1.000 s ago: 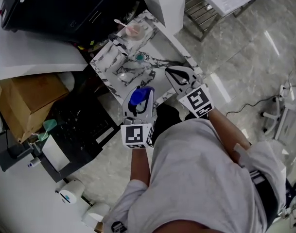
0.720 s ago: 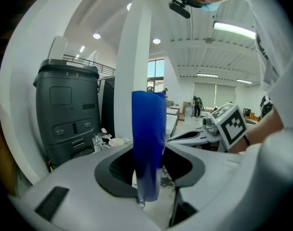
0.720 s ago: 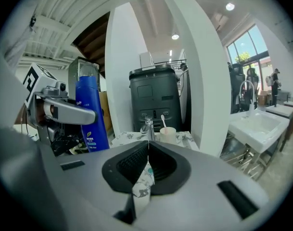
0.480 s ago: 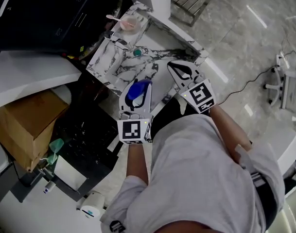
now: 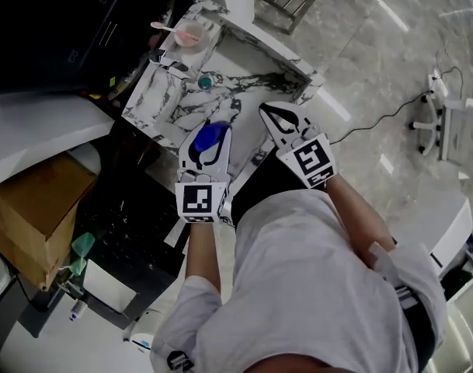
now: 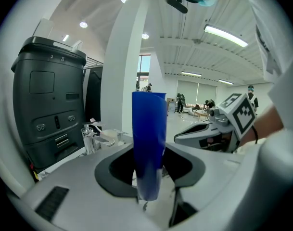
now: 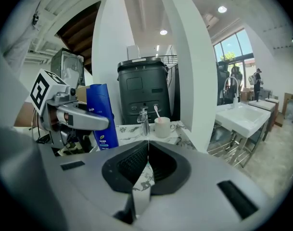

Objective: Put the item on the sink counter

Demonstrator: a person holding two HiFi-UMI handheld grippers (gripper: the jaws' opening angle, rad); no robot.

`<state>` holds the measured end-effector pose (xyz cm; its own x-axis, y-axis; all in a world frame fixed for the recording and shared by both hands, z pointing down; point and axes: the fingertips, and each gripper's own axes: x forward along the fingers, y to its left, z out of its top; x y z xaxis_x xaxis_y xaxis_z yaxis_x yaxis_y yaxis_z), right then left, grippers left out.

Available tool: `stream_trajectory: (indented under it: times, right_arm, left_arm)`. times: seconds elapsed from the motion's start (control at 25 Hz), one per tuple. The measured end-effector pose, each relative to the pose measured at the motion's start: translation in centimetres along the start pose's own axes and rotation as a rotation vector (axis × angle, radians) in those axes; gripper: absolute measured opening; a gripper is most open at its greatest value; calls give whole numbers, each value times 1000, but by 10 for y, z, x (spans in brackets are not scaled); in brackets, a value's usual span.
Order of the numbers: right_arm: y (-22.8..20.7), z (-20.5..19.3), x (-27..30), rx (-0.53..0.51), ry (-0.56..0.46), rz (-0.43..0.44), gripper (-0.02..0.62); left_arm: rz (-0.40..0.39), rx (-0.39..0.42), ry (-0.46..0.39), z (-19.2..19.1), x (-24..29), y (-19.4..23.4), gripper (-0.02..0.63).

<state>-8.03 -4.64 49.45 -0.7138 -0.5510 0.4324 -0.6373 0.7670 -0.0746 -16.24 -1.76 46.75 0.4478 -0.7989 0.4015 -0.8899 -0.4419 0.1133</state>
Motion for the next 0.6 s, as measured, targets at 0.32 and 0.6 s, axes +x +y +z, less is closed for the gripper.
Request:
stream_trajectory:
  times: [0.32,0.6]
  right_arm:
    - [-8,-6,23,-1,31,12,5]
    - [4,-16,44,-1,64,49,5]
  left_arm:
    - [38,-21,-2,-5,11,23,167]
    - [53,-34,6,-21,16,46,167]
